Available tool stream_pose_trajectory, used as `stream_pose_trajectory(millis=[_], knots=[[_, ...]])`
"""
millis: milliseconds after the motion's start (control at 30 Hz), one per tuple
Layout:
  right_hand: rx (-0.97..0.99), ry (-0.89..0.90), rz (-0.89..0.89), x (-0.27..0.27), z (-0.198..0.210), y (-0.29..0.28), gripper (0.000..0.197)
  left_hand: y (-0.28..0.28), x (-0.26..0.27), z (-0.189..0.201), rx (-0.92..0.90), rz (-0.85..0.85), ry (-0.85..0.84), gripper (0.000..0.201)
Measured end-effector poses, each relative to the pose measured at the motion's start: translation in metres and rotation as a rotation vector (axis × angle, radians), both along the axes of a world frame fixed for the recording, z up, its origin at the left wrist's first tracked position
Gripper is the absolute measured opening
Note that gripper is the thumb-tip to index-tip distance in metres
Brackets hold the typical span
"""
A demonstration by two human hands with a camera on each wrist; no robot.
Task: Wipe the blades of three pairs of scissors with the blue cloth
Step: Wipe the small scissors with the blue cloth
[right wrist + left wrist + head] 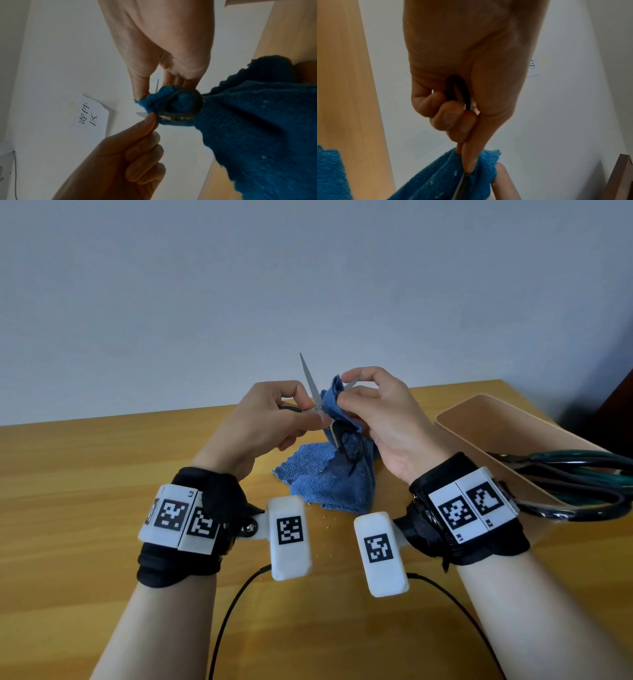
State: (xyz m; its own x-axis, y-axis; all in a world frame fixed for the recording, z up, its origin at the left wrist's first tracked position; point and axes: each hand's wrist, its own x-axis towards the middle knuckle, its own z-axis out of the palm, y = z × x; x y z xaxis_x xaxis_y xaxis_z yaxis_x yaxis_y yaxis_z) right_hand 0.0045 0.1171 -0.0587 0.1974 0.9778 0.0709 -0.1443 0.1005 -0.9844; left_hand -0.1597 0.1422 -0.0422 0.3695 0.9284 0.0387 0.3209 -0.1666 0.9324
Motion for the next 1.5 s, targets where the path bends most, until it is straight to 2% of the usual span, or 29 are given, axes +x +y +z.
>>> stream_pose_trajectory(millis=[133,267,367,867,1233,1300,1433,1500], knots=[[-0.005,-0.012,-0.051,0.0,0.0,0.002,0.02,0.001,-0.002,0.001,0.012,0.001,-0.007,0.029],[0.014,0.015,0.032,0.0,0.001,-0.002,0.032,0.0,-0.002,0.001,0.012,-0.005,-0.007,0.03],[0.027,-0.006,-0.002,0.0,0.002,-0.003,0.034,-0.001,0.0,0.001,0.018,-0.02,-0.007,0.029],[0.078,0.223,-0.145,-0.001,0.007,-0.001,0.03,0.002,-0.007,0.002,0.029,-0.018,-0.065,0.031],[0.095,0.34,-0.237,0.003,0.008,0.001,0.028,0.003,-0.009,0.002,0.017,-0.033,0.014,0.025],[0.061,0.339,-0.201,0.007,0.009,0.001,0.028,0.005,-0.013,0.002,0.023,-0.005,0.011,0.026],[-0.019,0.303,0.053,0.007,0.01,-0.002,0.033,0.007,-0.018,0.001,0.025,0.011,0.002,0.021],[-0.039,0.28,0.125,0.0,0.007,-0.003,0.039,0.007,-0.017,0.001,0.026,0.005,-0.007,0.017]])
